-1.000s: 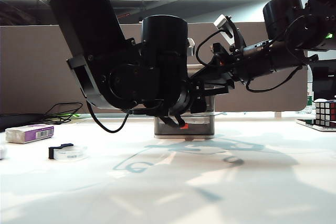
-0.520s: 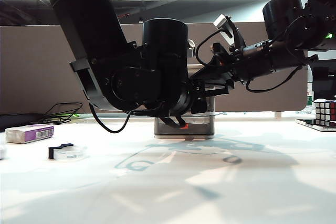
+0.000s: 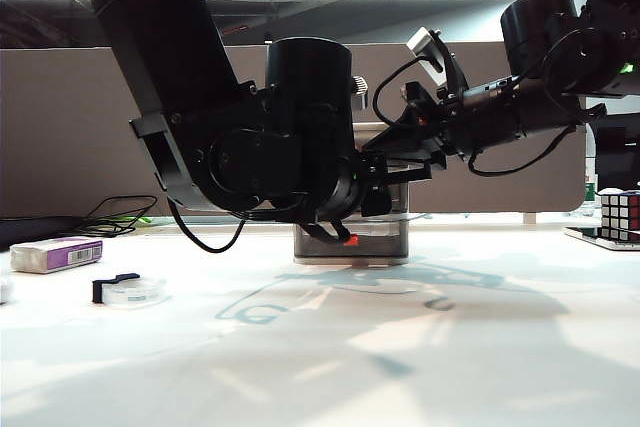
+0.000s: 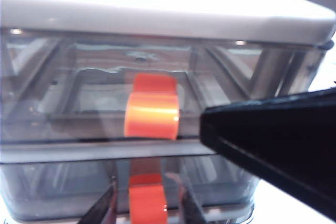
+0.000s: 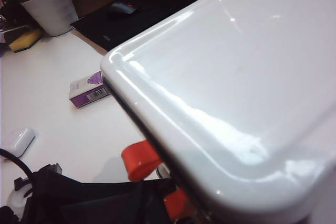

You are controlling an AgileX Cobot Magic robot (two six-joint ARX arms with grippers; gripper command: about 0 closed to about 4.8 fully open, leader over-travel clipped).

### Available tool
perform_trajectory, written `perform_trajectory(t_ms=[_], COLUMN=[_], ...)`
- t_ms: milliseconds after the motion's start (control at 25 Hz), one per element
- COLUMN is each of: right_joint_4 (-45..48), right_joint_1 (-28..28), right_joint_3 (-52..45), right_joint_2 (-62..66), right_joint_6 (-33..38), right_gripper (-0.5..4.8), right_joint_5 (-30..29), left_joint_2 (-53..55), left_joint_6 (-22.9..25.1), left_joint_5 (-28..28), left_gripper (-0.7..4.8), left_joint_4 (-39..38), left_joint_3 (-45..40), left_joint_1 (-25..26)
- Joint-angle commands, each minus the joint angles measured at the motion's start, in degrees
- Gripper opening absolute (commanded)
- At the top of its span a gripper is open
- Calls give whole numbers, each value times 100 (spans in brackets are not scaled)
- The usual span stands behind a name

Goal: Open the second layer of the drawer on the table, pick up the transparent tape on the table and put it in, and finally close the drawer.

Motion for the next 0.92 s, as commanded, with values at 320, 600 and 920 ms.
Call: perform_trajectory(t_ms=[320,600,920], right_joint_4=[74,76,190], right_joint_1=[9,9,9], right_joint_3=[22,22,24], right_joint_2=[-28,-28,-28], right_joint_6=[-17,-15,-15], right_gripper=[-5,-5,-5], right_joint_5=[-4,-7,-4], left_joint_2=[85,85,85], left_joint_6=[2,11,98], left_joint_5=[280,278,214], left_gripper=[55,-5,-5], left_joint_4=[131,131,120], left_joint_3=[13,13,9], left_joint_1=[57,57,55])
